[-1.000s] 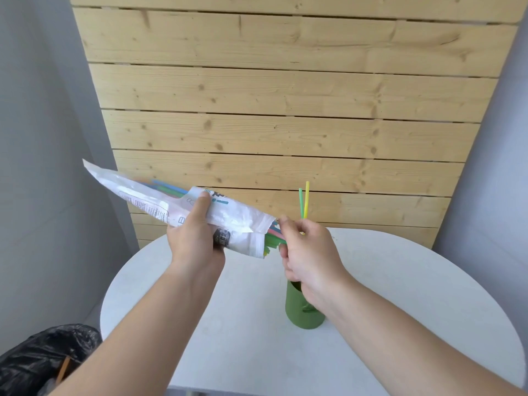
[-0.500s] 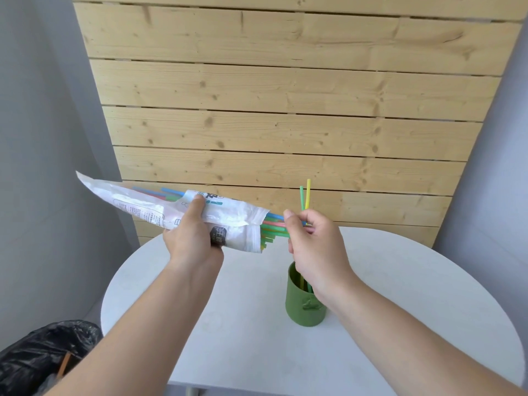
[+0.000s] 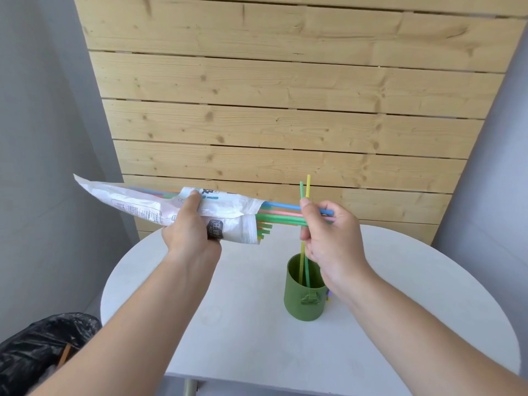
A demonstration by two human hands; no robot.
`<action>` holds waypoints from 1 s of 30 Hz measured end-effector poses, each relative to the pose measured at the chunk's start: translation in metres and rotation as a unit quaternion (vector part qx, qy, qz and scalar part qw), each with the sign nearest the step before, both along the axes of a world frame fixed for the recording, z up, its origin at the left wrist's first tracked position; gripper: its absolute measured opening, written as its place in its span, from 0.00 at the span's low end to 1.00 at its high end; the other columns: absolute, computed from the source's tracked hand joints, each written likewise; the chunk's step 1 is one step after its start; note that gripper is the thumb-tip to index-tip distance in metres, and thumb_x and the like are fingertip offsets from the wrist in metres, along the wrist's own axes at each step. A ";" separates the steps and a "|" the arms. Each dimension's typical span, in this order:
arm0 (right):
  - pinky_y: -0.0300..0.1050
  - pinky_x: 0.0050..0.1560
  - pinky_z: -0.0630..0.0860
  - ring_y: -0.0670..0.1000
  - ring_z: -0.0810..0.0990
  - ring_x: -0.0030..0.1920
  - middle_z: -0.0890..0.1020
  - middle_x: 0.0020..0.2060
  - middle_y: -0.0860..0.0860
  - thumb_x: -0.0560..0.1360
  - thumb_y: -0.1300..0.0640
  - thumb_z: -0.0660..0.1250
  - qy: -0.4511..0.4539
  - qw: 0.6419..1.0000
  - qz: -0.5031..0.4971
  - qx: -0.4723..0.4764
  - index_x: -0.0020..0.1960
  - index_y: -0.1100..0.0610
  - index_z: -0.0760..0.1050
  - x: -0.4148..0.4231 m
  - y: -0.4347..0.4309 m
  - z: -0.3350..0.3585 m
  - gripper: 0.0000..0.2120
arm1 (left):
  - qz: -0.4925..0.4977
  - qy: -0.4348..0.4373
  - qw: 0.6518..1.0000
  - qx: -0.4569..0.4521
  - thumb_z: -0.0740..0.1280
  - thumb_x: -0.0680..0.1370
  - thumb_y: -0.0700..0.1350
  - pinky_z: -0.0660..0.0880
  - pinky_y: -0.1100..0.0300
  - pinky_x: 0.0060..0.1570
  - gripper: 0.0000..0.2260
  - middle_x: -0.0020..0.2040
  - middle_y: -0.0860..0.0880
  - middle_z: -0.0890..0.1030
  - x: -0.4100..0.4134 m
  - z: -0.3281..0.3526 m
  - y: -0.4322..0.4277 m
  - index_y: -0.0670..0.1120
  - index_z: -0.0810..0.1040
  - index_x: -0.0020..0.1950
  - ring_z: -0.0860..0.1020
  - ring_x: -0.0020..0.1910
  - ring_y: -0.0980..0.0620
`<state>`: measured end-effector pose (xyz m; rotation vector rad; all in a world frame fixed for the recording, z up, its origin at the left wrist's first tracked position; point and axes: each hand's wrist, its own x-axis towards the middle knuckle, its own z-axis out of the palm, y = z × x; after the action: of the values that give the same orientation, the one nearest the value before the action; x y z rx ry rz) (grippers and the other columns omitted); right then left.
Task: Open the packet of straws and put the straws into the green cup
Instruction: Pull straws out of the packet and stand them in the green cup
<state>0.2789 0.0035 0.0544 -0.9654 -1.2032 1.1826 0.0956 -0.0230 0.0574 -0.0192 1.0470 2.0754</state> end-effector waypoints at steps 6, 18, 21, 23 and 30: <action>0.37 0.21 0.58 0.48 0.61 0.20 0.69 0.24 0.53 0.80 0.53 0.68 0.009 1.000 0.008 -0.019 0.43 0.61 0.74 0.019 0.006 0.008 0.12 | 0.004 -0.005 1.000 -0.012 0.76 0.77 0.44 0.85 0.50 0.52 0.21 0.55 0.49 0.86 -0.005 0.001 -0.001 0.47 0.76 0.68 0.87 0.45 0.51; 0.38 0.19 0.65 0.49 0.72 0.21 0.82 0.27 0.55 0.79 0.53 0.69 -0.014 0.994 0.064 -0.085 0.50 0.60 0.77 0.012 -0.002 0.002 0.09 | 0.011 0.014 1.000 -0.018 0.77 0.76 0.44 0.85 0.53 0.49 0.25 0.59 0.49 0.86 0.001 0.000 0.000 0.48 0.74 0.71 0.88 0.51 0.49; 0.37 0.19 0.64 0.47 0.71 0.21 0.81 0.27 0.55 0.79 0.58 0.69 -0.008 0.995 0.079 -0.068 0.47 0.60 0.77 0.020 0.004 0.010 0.06 | 0.010 0.006 1.000 -0.019 0.77 0.77 0.44 0.85 0.52 0.50 0.22 0.58 0.49 0.87 -0.002 -0.001 -0.001 0.48 0.75 0.69 0.88 0.51 0.50; 0.37 0.19 0.65 0.47 0.70 0.21 0.80 0.26 0.54 0.79 0.59 0.69 -0.025 0.994 0.093 -0.055 0.47 0.61 0.77 0.031 0.009 0.019 0.05 | 0.011 0.004 1.000 -0.022 0.77 0.77 0.44 0.85 0.51 0.52 0.20 0.57 0.49 0.86 -0.005 0.000 -0.002 0.48 0.76 0.67 0.87 0.51 0.49; 0.36 0.19 0.63 0.46 0.69 0.20 0.78 0.25 0.54 0.79 0.58 0.68 -0.060 0.992 0.104 -0.036 0.47 0.59 0.76 0.081 0.026 0.039 0.04 | 0.021 -0.001 1.000 -0.022 0.77 0.77 0.44 0.85 0.48 0.54 0.20 0.57 0.49 0.86 -0.019 0.000 -0.005 0.48 0.75 0.66 0.88 0.51 0.49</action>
<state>0.3600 0.0299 0.0934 -0.9943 -1.3919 1.3543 0.0771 -0.0282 0.0570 -0.0662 1.0986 2.0895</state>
